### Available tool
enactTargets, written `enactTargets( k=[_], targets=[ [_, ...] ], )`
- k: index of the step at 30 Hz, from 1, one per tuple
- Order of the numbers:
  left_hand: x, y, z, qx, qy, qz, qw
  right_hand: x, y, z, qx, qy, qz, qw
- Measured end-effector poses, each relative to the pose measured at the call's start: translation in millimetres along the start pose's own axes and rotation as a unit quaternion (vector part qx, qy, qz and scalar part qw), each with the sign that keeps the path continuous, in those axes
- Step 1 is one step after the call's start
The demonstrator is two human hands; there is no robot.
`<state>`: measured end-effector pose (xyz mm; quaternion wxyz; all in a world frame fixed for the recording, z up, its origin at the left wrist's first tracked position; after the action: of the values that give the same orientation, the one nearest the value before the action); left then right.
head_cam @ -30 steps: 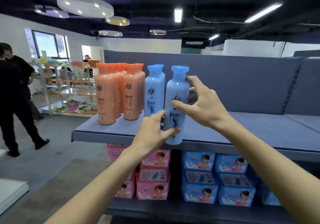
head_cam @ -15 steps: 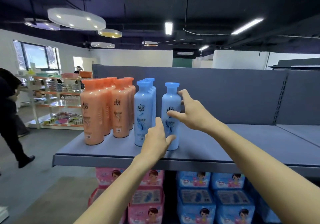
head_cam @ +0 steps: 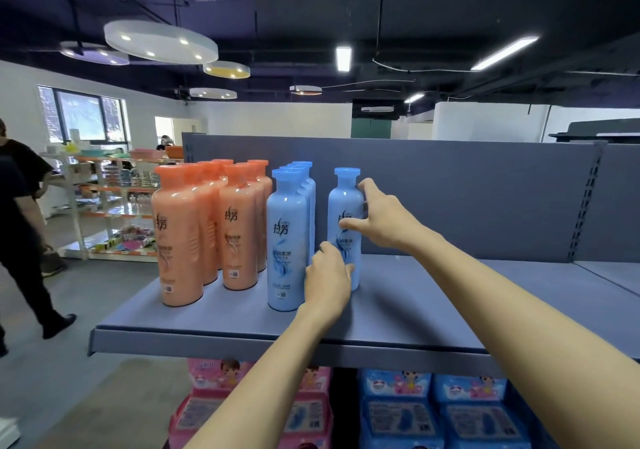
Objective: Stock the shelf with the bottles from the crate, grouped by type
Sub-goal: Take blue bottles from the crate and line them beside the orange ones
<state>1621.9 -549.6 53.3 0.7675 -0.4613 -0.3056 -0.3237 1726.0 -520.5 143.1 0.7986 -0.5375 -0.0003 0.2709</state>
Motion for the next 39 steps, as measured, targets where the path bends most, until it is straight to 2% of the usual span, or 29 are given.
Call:
enactTargets(
  k=[10, 27, 39],
  targets=[
    [-13, 21, 40, 0.013, 0.003, 0.027, 1.0, 14, 16, 36, 0.005, -0.002, -0.004, 1.0],
    [-31, 41, 92, 0.027, -0.037, 0.07, 0.997, 35, 39, 87, 0.017, -0.008, 0.008, 1.0],
    [-38, 48, 114, 0.038, -0.044, 0.05, 0.997, 44, 48, 110, 0.019, -0.02, 0.011, 1.0]
  ],
)
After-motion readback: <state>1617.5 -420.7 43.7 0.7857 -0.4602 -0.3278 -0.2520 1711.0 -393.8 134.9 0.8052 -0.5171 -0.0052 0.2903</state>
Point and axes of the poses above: each hand's wrist, its own z-axis towards the middle knuckle, its own y-axis out of the palm, x = y × z, the point moved 8 cm from there along z, towards the middle knuckle, and after that the axes turned 15 degrees about -z, right-handed, at the moved point
